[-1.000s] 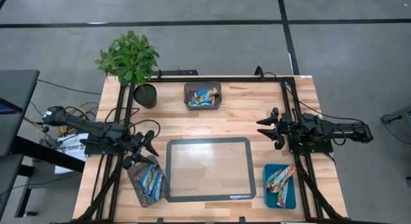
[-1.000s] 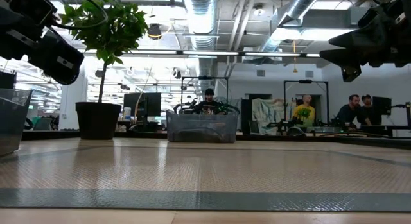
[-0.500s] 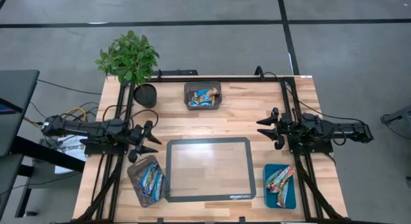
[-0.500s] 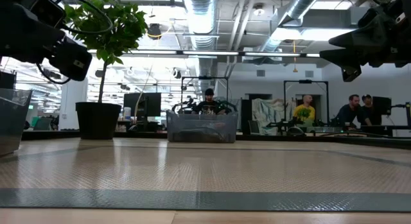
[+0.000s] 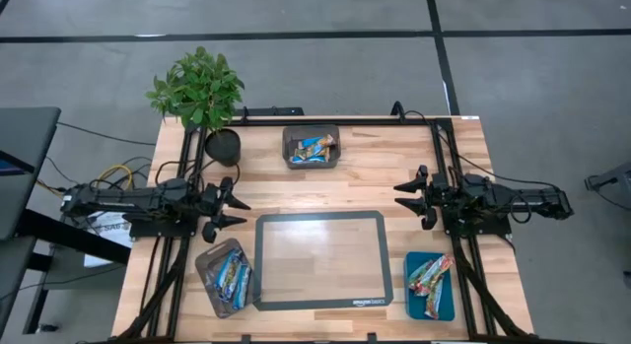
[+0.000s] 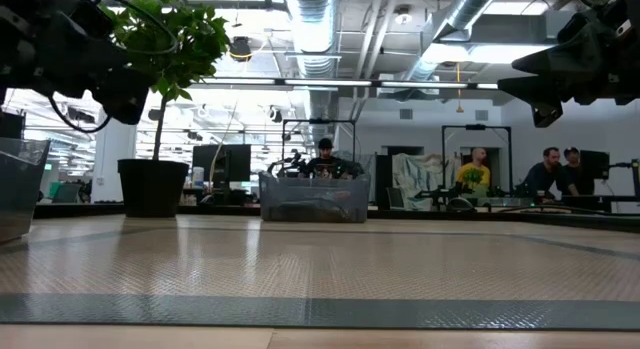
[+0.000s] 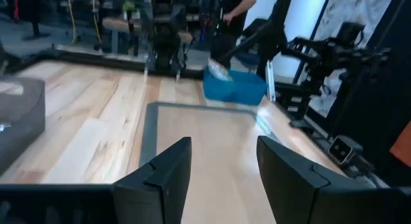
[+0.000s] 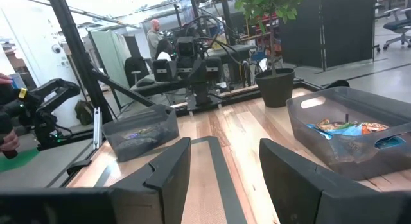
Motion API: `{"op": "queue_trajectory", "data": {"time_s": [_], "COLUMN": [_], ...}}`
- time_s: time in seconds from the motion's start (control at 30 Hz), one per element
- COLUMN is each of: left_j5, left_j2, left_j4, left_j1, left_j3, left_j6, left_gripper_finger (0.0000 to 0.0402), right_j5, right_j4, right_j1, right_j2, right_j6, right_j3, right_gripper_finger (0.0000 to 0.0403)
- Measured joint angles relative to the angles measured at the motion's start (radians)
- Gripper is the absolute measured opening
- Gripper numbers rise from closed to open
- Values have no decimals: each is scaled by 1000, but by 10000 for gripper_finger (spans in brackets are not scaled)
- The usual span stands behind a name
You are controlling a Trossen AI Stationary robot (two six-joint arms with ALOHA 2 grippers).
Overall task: Pick and place Granola Bars by type
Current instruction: Return To Home Position
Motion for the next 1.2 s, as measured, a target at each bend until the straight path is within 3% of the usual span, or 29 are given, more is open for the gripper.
{"op": "queue_trajectory", "data": {"time_s": [0.23,0.57,1.2], "left_j5": [-12,-135,-144], "left_j2": [0,0,-16], "left_j4": [-21,-50,-63], "left_j1": [0,0,-7], "left_j3": [-1,-2,-4], "left_j6": [35,63,29], "left_gripper_finger": [169,169,169], "right_j5": [0,0,0], "right_j4": [0,0,0], "right_j1": [0,0,0], "right_j2": [0,0,0], "right_j6": [0,0,0], "right_j3": [0,0,0], "right_gripper_finger": [177,177,177]}}
